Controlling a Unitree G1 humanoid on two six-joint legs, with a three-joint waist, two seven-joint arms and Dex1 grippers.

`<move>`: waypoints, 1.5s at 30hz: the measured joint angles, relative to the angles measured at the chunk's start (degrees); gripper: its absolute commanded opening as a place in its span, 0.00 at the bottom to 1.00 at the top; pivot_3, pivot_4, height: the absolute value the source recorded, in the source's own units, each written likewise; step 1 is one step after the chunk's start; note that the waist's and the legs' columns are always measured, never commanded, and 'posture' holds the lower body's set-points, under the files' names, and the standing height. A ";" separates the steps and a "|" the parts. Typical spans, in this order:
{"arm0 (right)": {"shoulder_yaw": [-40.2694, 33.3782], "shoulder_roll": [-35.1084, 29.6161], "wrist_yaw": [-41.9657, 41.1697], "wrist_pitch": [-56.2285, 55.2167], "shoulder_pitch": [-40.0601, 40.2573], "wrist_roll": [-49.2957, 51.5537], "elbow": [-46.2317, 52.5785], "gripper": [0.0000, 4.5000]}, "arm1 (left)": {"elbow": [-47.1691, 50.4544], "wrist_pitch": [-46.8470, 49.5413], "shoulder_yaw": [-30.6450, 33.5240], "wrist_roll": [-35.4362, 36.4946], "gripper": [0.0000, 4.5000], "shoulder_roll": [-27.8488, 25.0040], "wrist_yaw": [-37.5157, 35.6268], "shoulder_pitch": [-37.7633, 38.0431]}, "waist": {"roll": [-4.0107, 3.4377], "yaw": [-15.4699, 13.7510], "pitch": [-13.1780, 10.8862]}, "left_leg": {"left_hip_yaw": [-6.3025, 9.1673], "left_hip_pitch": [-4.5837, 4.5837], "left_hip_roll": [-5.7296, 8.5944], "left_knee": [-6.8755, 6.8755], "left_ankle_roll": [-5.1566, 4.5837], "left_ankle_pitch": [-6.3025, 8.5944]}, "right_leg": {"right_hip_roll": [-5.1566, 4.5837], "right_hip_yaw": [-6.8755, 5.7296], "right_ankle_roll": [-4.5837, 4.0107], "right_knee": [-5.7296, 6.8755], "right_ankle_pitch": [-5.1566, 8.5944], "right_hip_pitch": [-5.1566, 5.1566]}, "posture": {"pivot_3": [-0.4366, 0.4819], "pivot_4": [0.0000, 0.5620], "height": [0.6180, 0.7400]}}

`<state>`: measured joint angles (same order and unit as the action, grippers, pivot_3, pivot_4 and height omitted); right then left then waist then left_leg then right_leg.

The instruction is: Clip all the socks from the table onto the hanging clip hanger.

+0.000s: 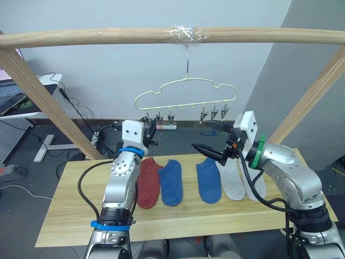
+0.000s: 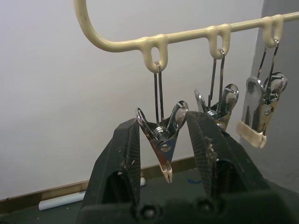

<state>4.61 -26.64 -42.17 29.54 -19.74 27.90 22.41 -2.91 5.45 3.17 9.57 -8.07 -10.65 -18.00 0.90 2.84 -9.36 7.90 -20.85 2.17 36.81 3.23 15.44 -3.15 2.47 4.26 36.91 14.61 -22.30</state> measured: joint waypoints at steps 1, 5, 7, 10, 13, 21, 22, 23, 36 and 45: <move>0.00 -0.01 0.01 0.00 0.00 0.00 0.00 1.00 | -0.08 -0.06 0.00 -0.06 0.38 0.01 0.00 -0.18 | 0.00 0.02 0.00 | 0.00 0.00 0.00 0.00 0.00 0.00 | 0.00 0.00 0.00 0.00 0.00 0.00 | 0.34 0.26 1.00; -0.03 -0.19 0.01 0.00 0.00 0.01 0.00 1.00 | -0.20 -0.88 0.01 -0.52 0.38 0.04 0.00 -0.89 | 0.00 0.09 -0.01 | 0.00 0.00 0.00 0.00 0.00 0.00 | 0.00 0.00 0.00 0.00 0.00 0.00 | 0.34 0.26 1.00; -0.08 -0.25 0.06 0.00 0.00 0.01 0.00 1.00 | -0.70 -1.03 0.03 -0.59 0.38 0.03 0.00 -1.06 | 0.00 0.15 -0.01 | 0.00 0.00 0.00 0.00 0.00 0.00 | 0.00 0.00 0.00 0.00 0.00 0.00 | 0.34 0.26 1.00; -0.09 -0.25 0.23 0.01 -0.01 0.02 0.00 1.00 | -1.41 -1.11 0.08 -0.67 0.38 0.03 0.00 -1.11 | 0.01 0.24 -0.01 | 0.00 0.00 0.00 0.00 0.00 0.00 | 0.00 0.00 0.00 -0.01 0.00 0.00 | 0.34 0.26 1.00; -0.09 -0.25 0.55 0.01 -0.01 0.02 0.00 1.00 | -1.67 -1.21 0.10 -0.71 0.38 0.03 0.01 -1.11 | 0.01 0.25 -0.01 | 0.00 0.00 0.00 0.00 0.00 0.00 | 0.00 0.00 0.00 0.00 0.00 0.00 | 0.34 0.27 1.00; -0.09 -0.25 1.00 0.01 -0.03 0.05 0.00 1.00 | -1.82 -1.97 0.41 -0.76 0.30 0.03 0.05 -1.22 | 0.01 0.26 -0.06 | 0.00 0.00 0.00 0.00 0.00 0.00 | 0.00 0.00 0.01 -0.01 0.00 0.00 | 0.34 0.27 1.00; -0.09 -0.26 1.01 0.00 -0.04 0.05 0.00 1.00 | -1.87 -2.07 0.54 -0.76 0.26 0.03 0.07 -1.39 | 0.01 0.26 -0.07 | 0.00 -0.01 0.00 -0.01 0.00 0.00 | 0.00 0.00 0.01 -0.01 0.00 0.00 | 0.34 0.27 1.00; -0.09 -0.26 1.01 0.00 -0.09 0.06 0.00 1.00 | -1.90 -2.10 0.64 -0.76 0.20 0.03 0.09 -1.57 | 0.01 0.26 -0.08 | 0.00 -0.01 0.00 -0.01 0.00 0.00 | 0.00 0.00 0.00 -0.01 0.00 0.00 | 0.34 0.27 1.00; -0.12 -0.23 1.22 0.01 -0.10 0.32 0.00 1.00 | -1.99 -2.23 0.74 -0.72 0.06 0.10 -0.11 -2.56 | 0.02 0.36 -0.13 | 0.00 -0.01 0.00 -0.01 0.00 0.00 | 0.00 0.00 0.01 -0.02 0.00 -0.01 | 0.34 0.26 1.00; -0.34 -0.23 1.58 0.00 0.88 0.30 0.00 1.00 | -1.98 -1.91 0.67 -1.47 0.06 -0.80 -0.05 -2.02 | 0.00 0.40 -0.15 | 0.01 -0.01 0.00 -0.01 0.00 0.00 | 0.00 0.00 0.01 -0.02 0.01 -0.01 | 0.34 0.26 1.00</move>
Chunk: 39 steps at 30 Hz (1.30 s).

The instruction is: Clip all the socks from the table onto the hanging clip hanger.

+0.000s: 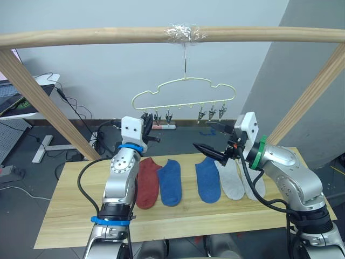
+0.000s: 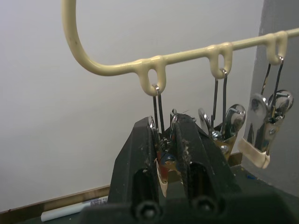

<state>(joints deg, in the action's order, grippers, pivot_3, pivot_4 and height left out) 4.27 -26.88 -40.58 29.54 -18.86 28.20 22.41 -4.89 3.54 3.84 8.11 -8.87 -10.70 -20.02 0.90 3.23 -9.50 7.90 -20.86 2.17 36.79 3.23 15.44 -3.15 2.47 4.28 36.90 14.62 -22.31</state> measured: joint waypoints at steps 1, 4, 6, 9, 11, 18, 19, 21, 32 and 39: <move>-0.06 0.02 0.10 0.00 -0.01 0.00 0.00 1.00 | 0.00 0.03 -0.02 -0.32 0.06 0.00 0.02 0.01 | 0.00 0.00 0.00 | 0.00 0.00 0.00 0.00 0.00 0.00 | 0.00 0.00 0.00 0.00 0.00 0.00 | 0.35 0.25 1.00; -0.08 0.05 0.23 -0.01 -0.08 -0.03 0.00 1.00 | 0.00 0.03 -0.17 -0.56 0.27 0.08 0.03 0.00 | 0.00 -0.01 0.00 | -0.01 0.00 0.00 0.00 0.00 0.00 | 0.00 0.00 0.00 -0.01 0.00 0.00 | 0.35 0.25 1.00; -0.08 0.06 0.25 -0.02 -0.22 -0.04 0.00 1.00 | 0.00 0.03 -0.18 -0.63 0.40 0.14 0.08 -0.01 | 0.00 0.00 0.00 | 0.00 0.00 0.00 -0.01 0.00 0.00 | 0.00 0.00 0.00 -0.01 0.00 -0.01 | 0.34 0.25 1.00; -0.08 0.07 0.28 -0.05 -0.47 -0.07 0.00 1.00 | 0.00 0.03 -0.19 -0.77 0.40 0.25 0.12 -0.12 | 0.00 0.00 0.00 | 0.00 0.00 0.00 0.00 0.00 0.00 | 0.00 0.00 0.00 0.00 0.00 -0.01 | 0.34 0.25 1.00; -0.08 0.06 0.28 -0.08 -0.48 -0.10 0.00 1.00 | 0.00 0.03 -0.19 -0.85 0.40 0.35 0.13 -0.17 | 0.00 0.00 0.00 | -0.01 0.00 0.00 0.00 0.00 0.00 | 0.00 0.00 0.00 -0.01 0.00 0.00 | 0.34 0.25 1.00; -0.09 0.05 0.32 -0.20 -0.47 -0.43 0.00 1.00 | -0.21 0.02 -0.18 -1.08 0.40 0.54 0.19 -0.31 | 0.00 0.01 0.00 | -0.01 -0.01 0.00 0.00 0.00 0.00 | 0.00 0.00 0.00 0.00 0.00 0.00 | 0.34 0.25 1.00; -0.09 0.05 0.38 -0.21 -0.47 -0.45 0.00 1.00 | -0.25 0.02 -0.18 -1.15 0.40 0.56 0.18 -0.34 | 0.00 0.01 0.00 | -0.01 -0.01 0.00 0.00 0.00 0.00 | 0.00 0.00 0.00 0.00 0.00 0.00 | 0.34 0.25 1.00; -0.10 0.06 0.62 -0.21 -0.47 -0.45 0.00 1.00 | -0.28 -0.01 -0.17 -1.18 0.36 0.58 0.16 -0.51 | 0.00 0.01 0.00 | -0.01 -0.01 0.00 0.00 0.00 0.00 | 0.00 0.00 0.00 0.00 0.00 -0.01 | 0.34 0.25 1.00; -0.13 0.32 0.69 -0.21 -0.47 -0.45 -0.02 1.00 | -0.54 -0.30 0.00 -1.13 0.04 0.84 0.01 -0.94 | 0.00 0.01 0.00 | -0.01 -0.01 0.00 0.00 0.00 0.00 | 0.00 0.00 0.00 0.00 0.00 0.00 | 0.34 0.25 1.00; 0.60 -1.08 2.55 -0.39 0.93 -4.77 -1.51 1.00 | -0.36 0.72 -0.03 -1.16 0.04 0.03 -0.30 -0.92 | 0.00 -0.01 0.00 | -0.01 -0.01 0.00 0.00 0.00 0.00 | 0.00 0.00 0.00 0.00 0.00 0.00 | 0.36 0.26 1.00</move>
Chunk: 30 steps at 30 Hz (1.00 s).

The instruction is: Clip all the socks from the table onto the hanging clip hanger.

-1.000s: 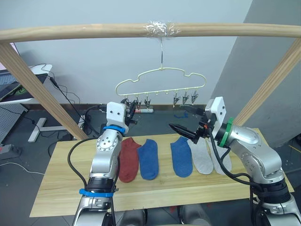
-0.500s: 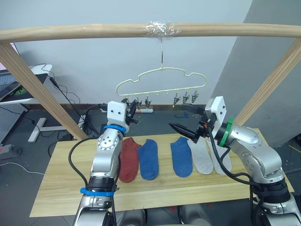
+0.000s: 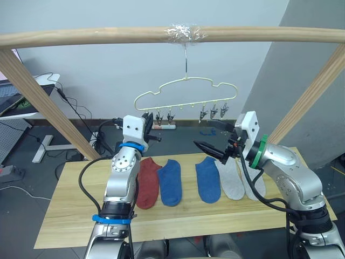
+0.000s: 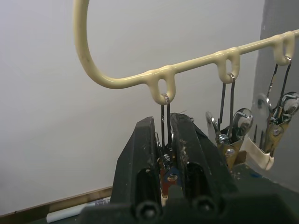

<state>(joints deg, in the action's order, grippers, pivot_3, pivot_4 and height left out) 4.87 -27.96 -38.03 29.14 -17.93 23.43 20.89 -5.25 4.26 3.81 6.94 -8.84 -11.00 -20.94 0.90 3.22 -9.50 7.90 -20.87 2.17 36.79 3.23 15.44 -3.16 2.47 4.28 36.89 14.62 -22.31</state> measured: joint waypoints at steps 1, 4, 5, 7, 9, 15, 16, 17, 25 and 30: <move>0.41 -0.91 1.75 0.03 1.22 -2.55 -1.35 1.00 | 0.44 1.05 -0.13 0.00 0.04 -0.67 -0.77 0.03 | 0.00 -0.08 0.00 | 0.00 0.00 0.00 0.00 0.00 0.00 | 0.00 -0.01 0.00 0.00 0.00 0.00 | 0.36 0.26 1.00; 0.85 -1.82 5.99 0.38 4.63 -8.41 -7.83 1.00 | 1.96 4.13 -0.31 0.45 0.04 -2.69 -2.96 0.13 | 0.00 -0.09 0.00 | -0.02 0.01 0.01 0.00 0.00 0.00 | 0.00 0.01 0.00 0.01 0.00 -0.01 | 0.36 0.27 1.00; 0.83 -2.33 7.02 0.39 5.61 -9.76 -10.00 1.00 | 2.76 5.22 -0.34 0.83 0.04 -3.06 -3.66 0.26 | -0.03 -0.08 -0.02 | -0.04 0.01 0.01 0.00 0.00 0.00 | -0.01 0.03 0.00 0.01 0.00 -0.01 | 0.36 0.27 1.00; 0.65 -2.81 8.86 0.38 6.54 -12.16 -14.01 1.00 | 3.80 7.37 -0.37 1.55 0.04 -3.93 -4.91 0.44 | -0.03 -0.01 -0.03 | -0.05 0.01 0.00 0.00 0.00 0.00 | 0.00 0.03 0.00 0.02 0.00 -0.01 | 0.36 0.28 1.00; -0.05 -2.87 10.89 0.37 7.18 -13.93 -18.30 1.00 | 5.15 9.61 -0.38 2.32 0.04 -4.37 -5.96 0.69 | -0.07 0.13 -0.08 | -0.07 0.03 -0.01 0.00 0.00 0.00 | 0.00 0.04 0.00 0.03 0.00 -0.01 | 0.36 0.29 1.00; -1.73 -0.92 14.14 -1.28 3.40 -17.17 -34.34 1.00 | 7.48 12.26 -0.34 3.45 0.04 -4.73 -6.85 1.82 | -0.14 0.38 -0.45 | -0.10 0.07 -0.01 0.00 0.00 0.00 | 0.00 0.06 -0.01 0.06 0.00 0.01 | 0.38 0.29 1.00; -1.73 -0.65 14.38 -2.23 2.34 -17.74 -37.56 1.00 | 7.70 12.42 -0.38 3.43 0.04 -4.60 -6.70 1.93 | -0.15 0.36 -0.50 | -0.10 0.07 -0.01 0.00 0.00 0.00 | 0.00 0.06 -0.01 0.06 -0.01 0.01 | 0.38 0.29 1.00; -1.77 -0.31 14.40 -3.06 1.27 -17.93 -40.69 1.00 | 7.88 12.50 -0.37 3.43 0.04 -4.51 -6.52 2.06 | -0.15 0.36 -0.51 | -0.10 0.07 -0.01 0.00 0.00 0.00 | 0.00 0.07 -0.01 0.06 -0.01 0.01 | 0.38 0.29 1.00; -2.99 0.56 14.20 -10.08 -1.73 -19.42 -54.07 1.00 | 9.99 13.12 -0.01 3.96 0.04 -4.65 -6.24 3.20 | -0.17 0.18 -0.52 | -0.11 0.06 0.00 0.00 0.00 0.00 | 0.00 0.09 -0.20 0.03 -0.12 0.02 | 0.41 0.28 1.00; -3.63 0.62 11.81 -10.67 -0.83 -19.32 -54.16 0.63 | 11.83 13.13 0.06 4.16 0.04 -4.64 -5.92 4.92 | -0.18 0.18 -0.52 | -0.10 0.10 -0.01 0.00 0.00 0.00 | 0.01 0.08 -0.01 0.06 0.00 0.06 | 0.42 0.27 1.00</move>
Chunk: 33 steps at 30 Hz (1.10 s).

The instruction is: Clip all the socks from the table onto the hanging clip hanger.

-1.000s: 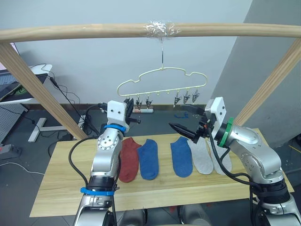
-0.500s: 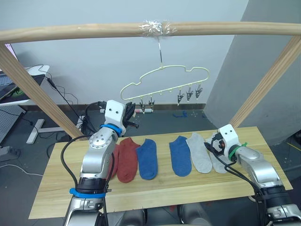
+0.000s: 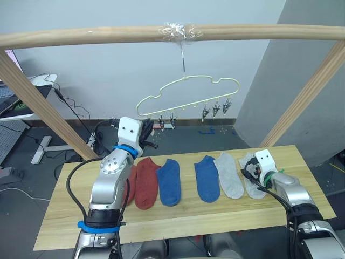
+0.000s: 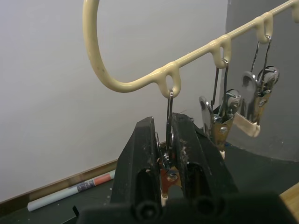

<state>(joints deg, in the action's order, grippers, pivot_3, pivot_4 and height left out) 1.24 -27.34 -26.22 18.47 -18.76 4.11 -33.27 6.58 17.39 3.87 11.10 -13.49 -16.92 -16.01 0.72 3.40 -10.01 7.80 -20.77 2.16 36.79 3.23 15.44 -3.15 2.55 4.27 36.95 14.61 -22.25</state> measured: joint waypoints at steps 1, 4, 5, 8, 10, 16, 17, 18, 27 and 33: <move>-0.02 0.11 -0.26 0.01 0.18 0.02 0.20 0.55 | 0.14 0.04 0.00 0.03 0.04 0.00 0.04 0.09 | 0.00 -0.01 0.00 | 0.00 0.00 0.00 0.00 0.00 0.00 | 0.00 0.00 0.00 0.00 0.00 0.01 | 0.42 0.27 1.00; -0.08 0.41 -0.95 -0.17 0.88 -0.02 0.93 0.30 | 0.50 0.51 0.00 0.09 0.04 0.02 0.10 0.21 | 0.00 -0.05 0.00 | 0.00 0.00 0.01 0.03 0.00 0.00 | 0.00 0.00 0.04 0.00 -0.03 0.02 | 0.43 0.26 1.00; -0.14 0.41 -0.94 -0.43 1.27 -0.03 1.16 0.24 | 0.72 0.83 0.00 0.12 0.04 0.02 0.11 0.22 | 0.00 -0.09 0.00 | 0.00 0.00 0.01 0.04 0.00 0.00 | 0.00 0.00 0.05 0.00 -0.03 0.03 | 0.43 0.26 1.00; -0.60 0.40 -0.94 -0.75 2.26 -0.05 2.03 0.00 | 0.82 1.29 0.00 0.31 0.04 -0.03 0.07 0.20 | 0.00 -0.09 0.01 | 0.00 0.01 0.01 0.04 0.00 0.00 | 0.00 0.01 0.05 0.00 -0.03 0.03 | 0.43 0.26 1.00; -0.66 0.28 -1.15 -0.71 3.27 -0.12 3.51 0.00 | 0.82 1.90 0.16 0.78 0.04 -0.08 -0.01 0.07 | -0.01 -0.10 0.01 | 0.00 0.00 0.01 0.02 0.00 0.00 | 0.00 0.00 0.05 0.00 -0.03 0.02 | 0.42 0.25 1.00; 0.13 -1.62 -3.91 0.06 9.92 -0.19 17.53 0.00 | 2.19 9.63 2.66 8.40 0.04 0.60 -1.29 -0.79 | -0.11 0.13 0.05 | -0.03 -0.02 0.01 0.02 0.00 0.00 | -0.01 0.05 0.07 0.00 -0.02 -0.02 | 0.41 0.23 1.00; 0.27 -2.43 -4.54 0.07 11.09 -0.29 21.32 0.00 | 2.59 12.94 4.05 11.38 0.04 1.54 -1.19 -1.24 | -0.12 0.11 0.06 | -0.01 -0.03 0.01 0.04 0.00 0.00 | -0.01 0.04 0.08 0.01 -0.02 -0.02 | 0.41 0.24 1.00; 0.63 -3.24 -5.24 0.13 12.05 -0.47 25.50 0.00 | 2.94 16.76 5.79 15.11 0.04 2.39 -1.01 -1.84 | -0.11 0.12 0.06 | 0.00 -0.02 -0.01 0.05 0.00 0.00 | 0.00 0.01 0.08 0.02 -0.02 -0.01 | 0.41 0.24 1.00; 7.21 -1.09 -7.40 1.05 16.91 -0.07 56.19 0.00 | 1.96 44.37 23.63 49.63 0.04 6.05 10.68 -6.87 | 0.04 0.32 -0.02 | 0.07 -0.03 -0.02 0.10 0.04 0.00 | 0.00 -0.03 0.13 0.02 -0.03 -0.01 | 0.39 0.25 1.00; 13.36 4.12 -7.48 3.15 11.82 -0.03 59.67 0.00 | 1.77 47.25 24.44 59.36 0.04 6.84 17.73 -6.96 | 0.32 -0.35 -0.19 | 0.14 -0.05 -0.01 0.08 0.08 -0.01 | 0.00 -0.06 0.11 -0.01 -0.04 -0.04 | 0.40 0.26 1.00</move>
<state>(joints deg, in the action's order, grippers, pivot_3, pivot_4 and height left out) 14.60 -23.22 -33.70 21.62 -6.94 4.08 26.40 8.35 64.64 28.31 70.46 -6.65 0.81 -22.98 1.05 3.06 -10.20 7.94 -20.82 2.15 36.88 3.32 15.43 -3.15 2.49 4.39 36.95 14.57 -22.29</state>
